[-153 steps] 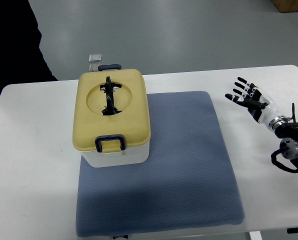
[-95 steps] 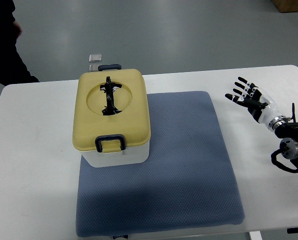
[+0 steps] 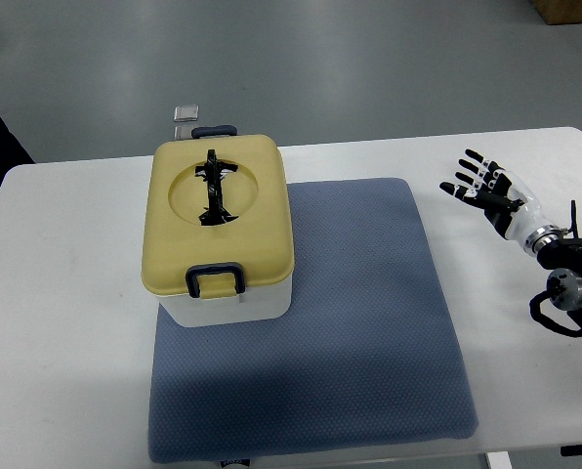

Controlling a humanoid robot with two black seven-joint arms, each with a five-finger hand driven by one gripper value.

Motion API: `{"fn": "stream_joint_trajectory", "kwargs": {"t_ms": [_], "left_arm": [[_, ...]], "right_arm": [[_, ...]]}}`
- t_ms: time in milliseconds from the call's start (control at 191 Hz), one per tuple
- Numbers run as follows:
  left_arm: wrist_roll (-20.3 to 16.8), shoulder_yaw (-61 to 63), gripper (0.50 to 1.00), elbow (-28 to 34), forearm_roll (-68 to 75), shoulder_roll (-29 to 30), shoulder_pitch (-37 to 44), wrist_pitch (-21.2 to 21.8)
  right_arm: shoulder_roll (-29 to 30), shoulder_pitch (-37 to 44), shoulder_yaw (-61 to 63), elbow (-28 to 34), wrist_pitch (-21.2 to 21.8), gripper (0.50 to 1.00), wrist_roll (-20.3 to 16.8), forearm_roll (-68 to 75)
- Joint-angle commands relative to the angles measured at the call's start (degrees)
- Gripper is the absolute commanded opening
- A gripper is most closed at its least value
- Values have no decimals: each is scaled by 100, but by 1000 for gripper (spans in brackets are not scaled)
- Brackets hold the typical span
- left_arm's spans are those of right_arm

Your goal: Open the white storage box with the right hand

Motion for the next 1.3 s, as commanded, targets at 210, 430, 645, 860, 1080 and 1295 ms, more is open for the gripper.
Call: {"fn": "stream_joint_trajectory", "kwargs": {"t_ms": [210,430,645,860,1080,1295], "left_arm": [[-9,0,1000,0,0,0,0,-1],[-9,0,1000,0,0,0,0,-1],[0,0,1000,0,0,0,0,-1],[0,0,1000,0,0,0,0,-1],[0,0,1000,-9,0,0,0,-1],[0,0,1000,0,0,0,0,-1]], "right_arm": [[1,9,-1,9,6,934,-1,-9],[-17,26,-1,88,6,934,-1,-9],[-17,44,8,97,6,934,-1,-140],[-87,70,-1,246,6,934,8,-246],[-386,360,8,659,6,934,184,-1485],[-729,800,17,1380,-11,932,535,-3488]]}}
